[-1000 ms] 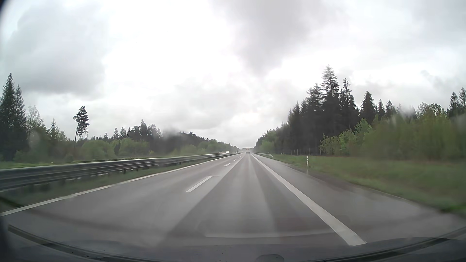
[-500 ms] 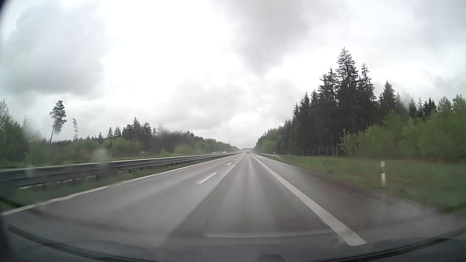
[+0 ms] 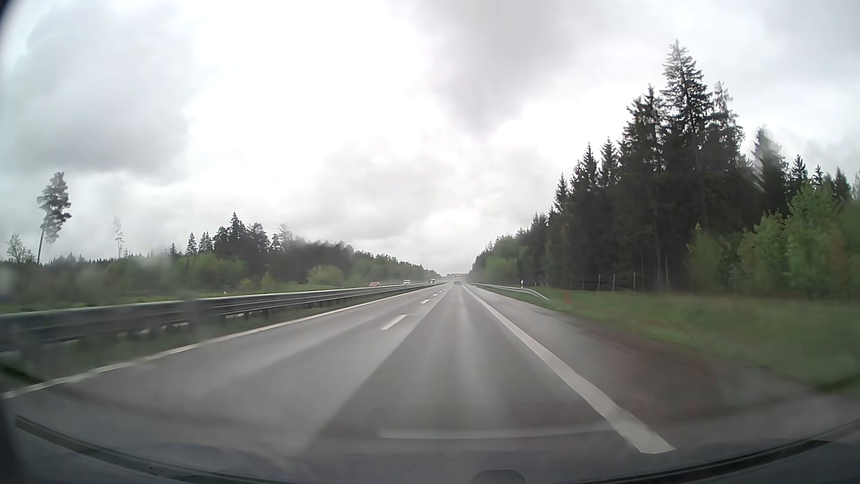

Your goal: Follow the waypoints while adhering to traffic rules and regulations

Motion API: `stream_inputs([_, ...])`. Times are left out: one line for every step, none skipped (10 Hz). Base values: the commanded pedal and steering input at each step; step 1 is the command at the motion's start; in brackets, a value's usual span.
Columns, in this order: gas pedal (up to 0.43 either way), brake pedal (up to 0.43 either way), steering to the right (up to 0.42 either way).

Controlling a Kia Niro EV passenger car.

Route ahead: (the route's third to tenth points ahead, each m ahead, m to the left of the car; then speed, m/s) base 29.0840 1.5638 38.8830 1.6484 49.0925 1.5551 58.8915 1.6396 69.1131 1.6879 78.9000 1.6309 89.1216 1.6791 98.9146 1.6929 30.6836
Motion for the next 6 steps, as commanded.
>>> stream_inputs([0.311,0.0,0.0])
stream_inputs([0.311,0.0,0.0])
stream_inputs([0.299,0.0,-0.001])
stream_inputs([0.299,0.0,-0.001])
stream_inputs([0.299,0.0,-0.001])
stream_inputs([0.299,0.0,0.0])
